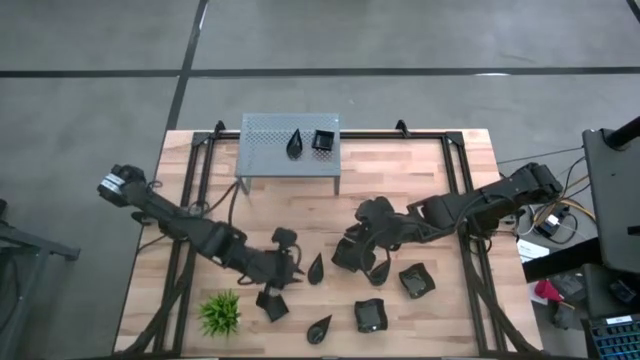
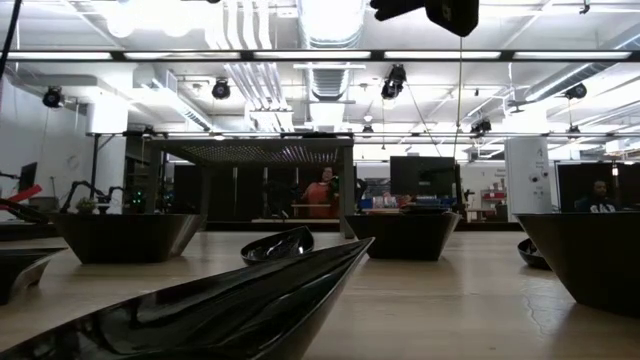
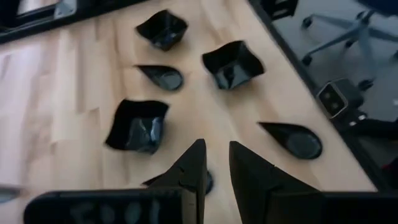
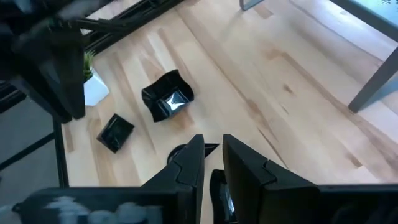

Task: Pick & Place Mini shaped plates
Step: Stack the middle left drop-shaped plate on the other drop plate on the shelf

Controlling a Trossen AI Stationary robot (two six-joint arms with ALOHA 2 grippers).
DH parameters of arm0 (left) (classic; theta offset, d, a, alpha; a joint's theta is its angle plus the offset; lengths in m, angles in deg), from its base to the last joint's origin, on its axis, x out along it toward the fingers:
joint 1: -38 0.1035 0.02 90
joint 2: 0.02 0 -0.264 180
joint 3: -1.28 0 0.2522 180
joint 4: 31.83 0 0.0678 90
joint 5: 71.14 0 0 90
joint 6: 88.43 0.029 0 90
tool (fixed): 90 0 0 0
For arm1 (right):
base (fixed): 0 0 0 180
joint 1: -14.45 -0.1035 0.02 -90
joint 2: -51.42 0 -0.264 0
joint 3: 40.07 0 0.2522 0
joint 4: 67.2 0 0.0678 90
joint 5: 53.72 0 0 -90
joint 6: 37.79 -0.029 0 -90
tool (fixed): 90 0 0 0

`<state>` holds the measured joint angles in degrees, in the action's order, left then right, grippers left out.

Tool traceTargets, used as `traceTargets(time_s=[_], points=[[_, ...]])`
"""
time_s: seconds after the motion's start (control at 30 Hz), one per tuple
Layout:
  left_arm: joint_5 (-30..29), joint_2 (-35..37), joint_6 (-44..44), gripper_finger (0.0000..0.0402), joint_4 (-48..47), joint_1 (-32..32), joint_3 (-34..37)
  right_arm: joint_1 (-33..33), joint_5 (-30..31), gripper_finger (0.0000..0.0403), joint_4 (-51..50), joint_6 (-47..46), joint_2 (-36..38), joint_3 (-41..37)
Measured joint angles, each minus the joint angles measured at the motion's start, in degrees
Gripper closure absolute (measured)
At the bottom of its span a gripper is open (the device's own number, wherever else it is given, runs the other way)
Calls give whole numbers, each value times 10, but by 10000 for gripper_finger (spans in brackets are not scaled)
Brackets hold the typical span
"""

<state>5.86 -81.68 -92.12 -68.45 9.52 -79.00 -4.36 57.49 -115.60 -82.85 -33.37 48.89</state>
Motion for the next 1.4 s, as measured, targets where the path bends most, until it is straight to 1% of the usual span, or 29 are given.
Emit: traceTargets(time_s=[0.27,0.43,0.63,0.87,0.97,1.03,1.23,1.4], points=[[-2,-28,-44,337,146,-11,93,-1,-1,346,-3,-10,0,0],[-1,-80,-37,337,203,-12,113,-1,-2,346,-12,-15,0,0],[-2,-153,-40,337,205,-11,100,-1,-3,346,-17,-16,0,0],[-2,-216,-50,337,205,-11,72,-1,-2,346,-18,-27,0,0],[-2,-226,-113,337,200,-10,66,-1,-2,346,-21,-30,0,0],[-5,-227,-132,337,196,-8,67,-1,-2,346,-22,-32,0,0],[-52,-224,-105,337,193,-8,67,-1,-2,346,-24,-42,0,0],[-55,-230,-99,337,179,-7,67,-1,-2,346,-24,-41,0,0]])
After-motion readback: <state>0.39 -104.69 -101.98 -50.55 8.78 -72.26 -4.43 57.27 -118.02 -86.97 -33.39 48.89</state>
